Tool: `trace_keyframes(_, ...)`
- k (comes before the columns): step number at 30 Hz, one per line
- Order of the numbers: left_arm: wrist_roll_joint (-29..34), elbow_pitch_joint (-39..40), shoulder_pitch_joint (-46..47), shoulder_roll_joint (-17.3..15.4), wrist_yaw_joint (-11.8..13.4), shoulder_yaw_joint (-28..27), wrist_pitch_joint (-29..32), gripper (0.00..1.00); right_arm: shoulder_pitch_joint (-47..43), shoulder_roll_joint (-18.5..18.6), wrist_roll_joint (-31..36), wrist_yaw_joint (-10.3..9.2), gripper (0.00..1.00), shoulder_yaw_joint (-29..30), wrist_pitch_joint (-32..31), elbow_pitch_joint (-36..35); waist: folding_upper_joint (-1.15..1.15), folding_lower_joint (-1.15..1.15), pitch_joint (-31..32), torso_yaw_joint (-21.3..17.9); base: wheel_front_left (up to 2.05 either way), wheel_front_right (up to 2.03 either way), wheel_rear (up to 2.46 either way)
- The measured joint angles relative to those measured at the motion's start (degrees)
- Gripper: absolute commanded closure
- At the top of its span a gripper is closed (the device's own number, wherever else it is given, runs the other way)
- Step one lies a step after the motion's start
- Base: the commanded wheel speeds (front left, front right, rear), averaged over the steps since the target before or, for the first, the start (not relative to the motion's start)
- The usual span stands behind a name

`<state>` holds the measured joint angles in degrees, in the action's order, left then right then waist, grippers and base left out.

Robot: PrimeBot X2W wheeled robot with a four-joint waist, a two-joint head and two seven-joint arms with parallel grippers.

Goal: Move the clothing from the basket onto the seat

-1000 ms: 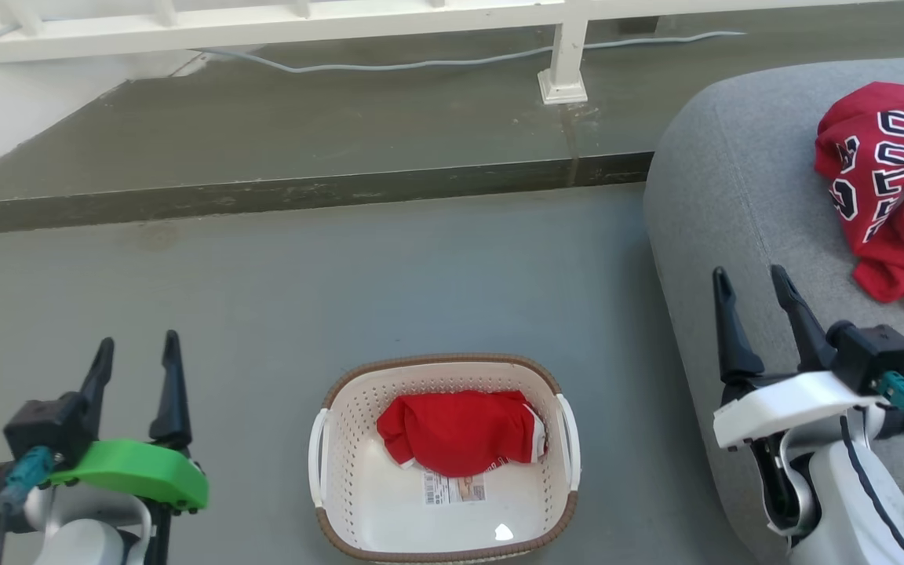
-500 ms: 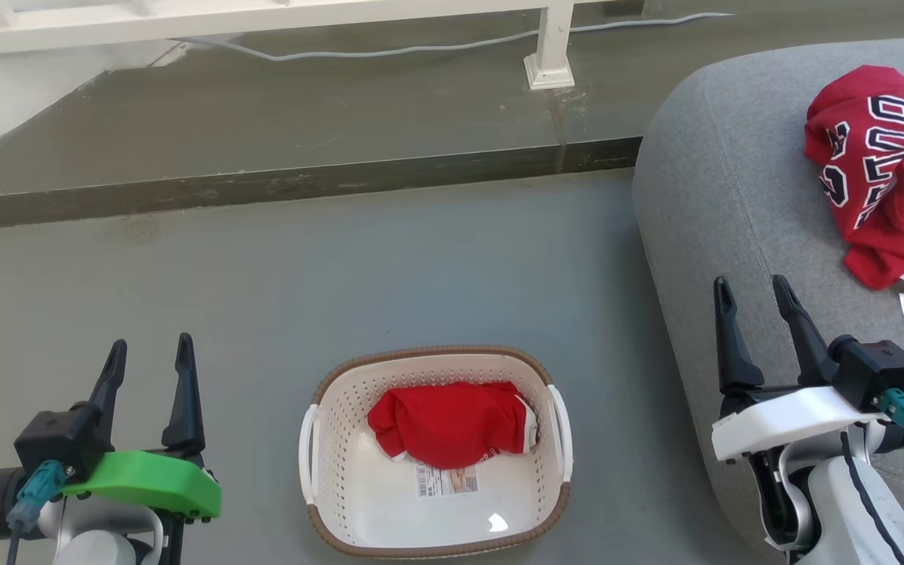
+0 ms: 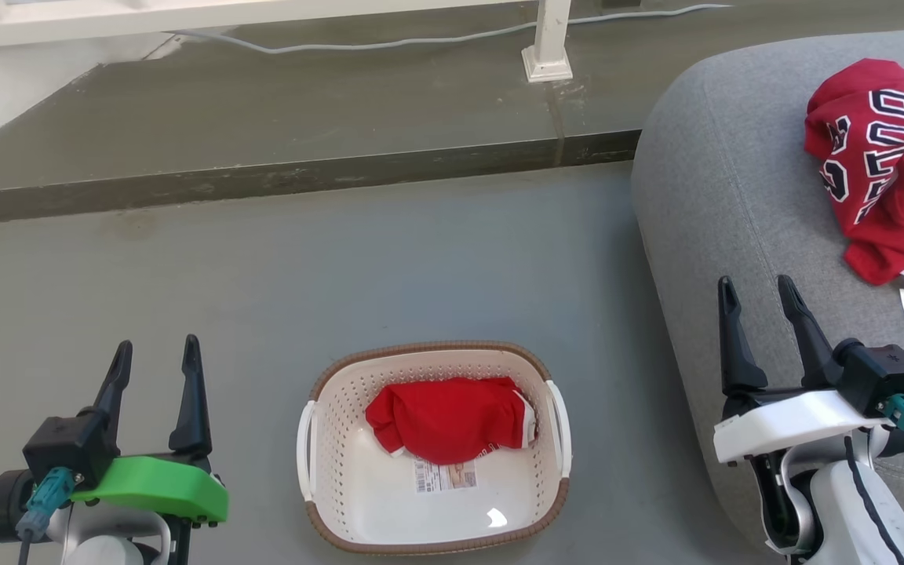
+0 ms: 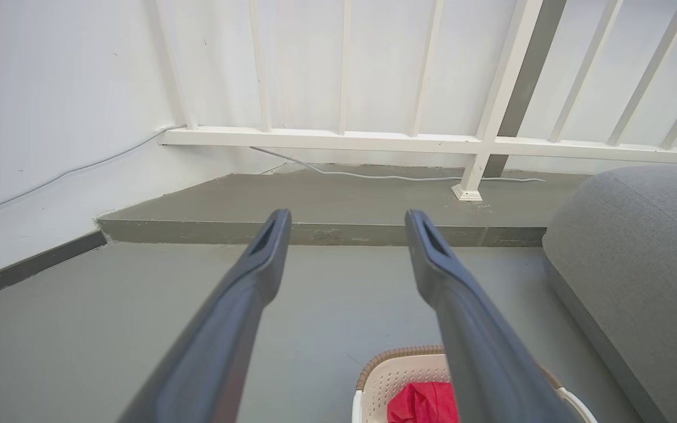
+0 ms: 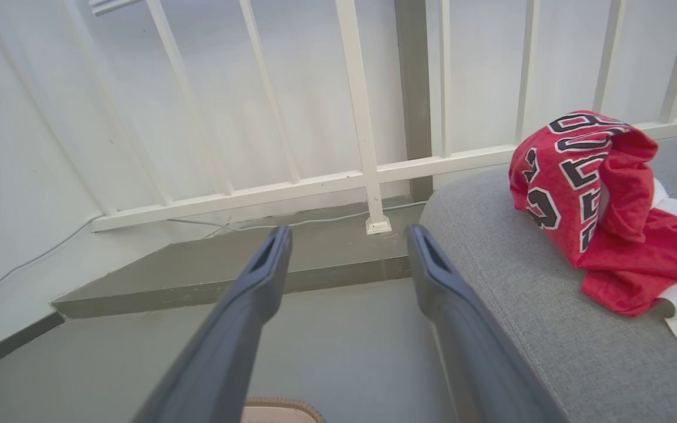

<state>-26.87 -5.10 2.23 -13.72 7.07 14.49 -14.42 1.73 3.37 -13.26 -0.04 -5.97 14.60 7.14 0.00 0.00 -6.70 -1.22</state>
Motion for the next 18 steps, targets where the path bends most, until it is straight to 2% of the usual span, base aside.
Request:
trace_keyframes(8,0.41,0.51,-0.13,0.13,-0.10,-0.76,0.00,0.00,-0.08,-0.08,0.00,-0.08,0.00,-0.04,0.00,-1.45,0.00,0.00,-1.06,-0.16,0.00,0.00,0.00)
trace_keyframes(18,0.68,-0.92,1.79,-0.30,-1.80,0.76,0.29,0.00,2.26,-0.15,-0.35,-0.55,0.00,0.91,0.00,-3.70,0.00,0.00,-6.16,-0.97,0.00,0.00,0.00)
